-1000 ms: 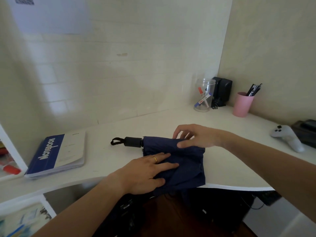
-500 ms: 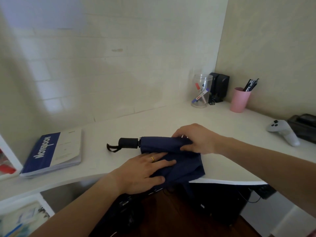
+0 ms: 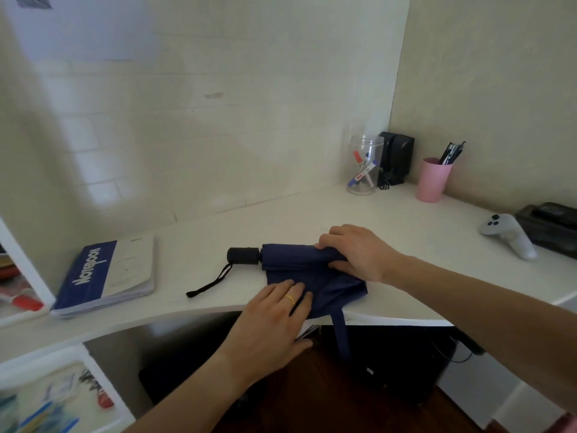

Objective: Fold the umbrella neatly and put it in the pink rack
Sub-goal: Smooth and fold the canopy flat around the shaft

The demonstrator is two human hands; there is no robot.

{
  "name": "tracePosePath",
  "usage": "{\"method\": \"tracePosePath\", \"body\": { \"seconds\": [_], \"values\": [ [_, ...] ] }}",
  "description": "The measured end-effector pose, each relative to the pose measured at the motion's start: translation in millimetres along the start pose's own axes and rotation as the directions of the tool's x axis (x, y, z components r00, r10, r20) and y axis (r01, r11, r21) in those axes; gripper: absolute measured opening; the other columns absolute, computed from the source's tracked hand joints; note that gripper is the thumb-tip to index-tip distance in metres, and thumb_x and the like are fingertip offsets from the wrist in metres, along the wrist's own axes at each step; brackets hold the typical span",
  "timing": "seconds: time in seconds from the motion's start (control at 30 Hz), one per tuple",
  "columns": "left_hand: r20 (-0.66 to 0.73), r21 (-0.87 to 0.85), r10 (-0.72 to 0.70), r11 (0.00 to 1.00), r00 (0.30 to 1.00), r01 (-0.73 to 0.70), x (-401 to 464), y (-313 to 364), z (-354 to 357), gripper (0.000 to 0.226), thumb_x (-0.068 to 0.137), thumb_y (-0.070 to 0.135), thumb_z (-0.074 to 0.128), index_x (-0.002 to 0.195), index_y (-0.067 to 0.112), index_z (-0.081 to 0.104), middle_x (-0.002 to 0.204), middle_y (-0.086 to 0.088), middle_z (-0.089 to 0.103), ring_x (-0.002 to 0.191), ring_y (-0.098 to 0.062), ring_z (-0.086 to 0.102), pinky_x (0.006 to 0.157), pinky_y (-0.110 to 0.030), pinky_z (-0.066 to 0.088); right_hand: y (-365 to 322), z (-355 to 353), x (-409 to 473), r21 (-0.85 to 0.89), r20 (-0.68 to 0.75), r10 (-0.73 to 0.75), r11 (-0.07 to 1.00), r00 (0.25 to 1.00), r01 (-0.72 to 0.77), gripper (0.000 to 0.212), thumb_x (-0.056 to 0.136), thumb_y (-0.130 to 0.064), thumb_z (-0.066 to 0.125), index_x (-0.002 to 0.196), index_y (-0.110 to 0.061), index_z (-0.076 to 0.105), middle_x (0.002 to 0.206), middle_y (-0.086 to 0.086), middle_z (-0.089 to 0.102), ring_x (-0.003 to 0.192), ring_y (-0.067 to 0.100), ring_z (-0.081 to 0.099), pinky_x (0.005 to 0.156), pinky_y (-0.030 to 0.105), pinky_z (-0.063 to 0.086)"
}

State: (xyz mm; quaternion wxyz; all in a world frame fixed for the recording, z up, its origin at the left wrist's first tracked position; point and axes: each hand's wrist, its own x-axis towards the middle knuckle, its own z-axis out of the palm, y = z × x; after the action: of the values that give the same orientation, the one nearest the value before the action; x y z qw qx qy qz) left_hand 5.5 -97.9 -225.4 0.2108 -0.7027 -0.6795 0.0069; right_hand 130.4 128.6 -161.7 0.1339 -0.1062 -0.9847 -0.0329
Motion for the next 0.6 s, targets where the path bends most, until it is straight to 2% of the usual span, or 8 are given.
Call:
{"method": "tracePosePath", "body": {
  "seconds": [0.1,0.2,0.3,0.37,0.4,0.47,0.53,0.6],
  "values": [
    [-0.067,-0.003,-0.008,1.000,0.998,0.008,11.1,1.1,5.9,0.073,0.089,0.041,0.070,0.151,0.014,0.041,0.127,-0.009,0.068,0.110,-0.024,0.066,0.091,-0.039,0.056,3.6,-5.5,-0.4,0.064,0.053,0.004,0.998,0.999,-0.008,0.044,0.089,-0.030,0.065,0.132,-0.030,0.055,0.114,-0.001,0.068,0.101,0.022,0.061,0.089,0.040,0.048],
    [-0.085,0.016,0.082,0.997,0.993,-0.081,11.4,-5.2,5.0,0.063,0.095,0.026,0.057,0.153,0.019,0.035,0.131,-0.014,0.063,0.110,-0.029,0.062,0.088,-0.041,0.055,10.0,-6.6,-9.0,0.124,0.105,-0.007,0.992,0.994,-0.006,0.046,0.093,-0.026,0.059,0.133,-0.040,0.041,0.111,-0.002,0.068,0.095,0.019,0.059,0.088,0.039,0.048],
    [-0.100,-0.119,0.125,0.984,0.987,-0.136,7.0,-18.5,-14.1,0.046,0.103,0.045,0.040,0.145,0.029,0.051,0.129,-0.005,0.065,0.109,-0.022,0.062,0.088,-0.038,0.055,10.9,-4.5,-17.4,0.135,0.090,-0.037,0.990,0.995,0.024,0.046,0.094,-0.022,0.057,0.133,-0.038,0.041,0.110,-0.002,0.064,0.095,0.018,0.052,0.087,0.040,0.046],
    [-0.104,-0.335,0.005,0.941,0.995,-0.040,18.9,-32.0,-33.6,0.049,0.102,0.058,0.038,0.138,0.033,0.059,0.119,0.005,0.069,0.110,-0.016,0.062,0.093,-0.036,0.052,9.7,-3.4,-19.1,0.100,0.046,-0.080,0.992,0.996,0.075,0.043,0.092,-0.019,0.058,0.132,-0.031,0.046,0.108,-0.003,0.065,0.094,0.018,0.049,0.086,0.039,0.045],
    [-0.138,-0.368,-0.069,0.930,0.988,0.014,28.8,-40.2,-38.7,0.048,0.102,0.057,0.039,0.137,0.031,0.059,0.120,0.006,0.069,0.114,-0.015,0.060,0.098,-0.036,0.050,8.5,-3.0,-19.6,0.074,0.028,-0.097,0.993,0.995,0.095,0.041,0.092,-0.019,0.058,0.131,-0.029,0.047,0.108,-0.003,0.065,0.094,0.018,0.049,0.084,0.038,0.046],
    [-0.172,-0.284,-0.113,0.957,0.979,0.061,52.6,-55.2,-37.4,0.051,0.102,0.051,0.043,0.147,0.027,0.051,0.143,0.000,0.058,0.135,-0.019,0.047,0.114,-0.036,0.039,5.9,-1.7,-21.3,0.028,0.002,-0.125,0.992,0.992,0.125,0.041,0.093,-0.020,0.059,0.132,-0.030,0.048,0.110,-0.004,0.065,0.093,0.017,0.049,0.082,0.035,0.047],
    [0.005,-0.230,-0.052,0.972,0.999,0.052,71.7,-60.5,-28.4,0.056,0.105,0.043,0.043,0.157,0.027,0.035,0.159,-0.002,0.042,0.144,-0.025,0.039,0.119,-0.038,0.032,6.5,0.0,-22.4,0.042,0.007,-0.125,0.991,0.992,0.125,0.043,0.094,-0.022,0.059,0.135,-0.031,0.048,0.110,-0.005,0.066,0.092,0.016,0.049,0.081,0.032,0.046],
    [0.100,-0.276,-0.066,0.957,0.993,0.091,78.4,-62.2,-18.8,0.052,0.105,0.033,0.044,0.157,0.031,0.035,0.151,0.000,0.051,0.131,-0.026,0.052,0.106,-0.041,0.044,9.0,-3.3,-22.6,0.134,0.025,-0.089,0.987,0.996,0.085,0.045,0.092,-0.020,0.059,0.134,-0.031,0.051,0.109,-0.006,0.067,0.092,0.015,0.049,0.082,0.031,0.043]
  ]
}}
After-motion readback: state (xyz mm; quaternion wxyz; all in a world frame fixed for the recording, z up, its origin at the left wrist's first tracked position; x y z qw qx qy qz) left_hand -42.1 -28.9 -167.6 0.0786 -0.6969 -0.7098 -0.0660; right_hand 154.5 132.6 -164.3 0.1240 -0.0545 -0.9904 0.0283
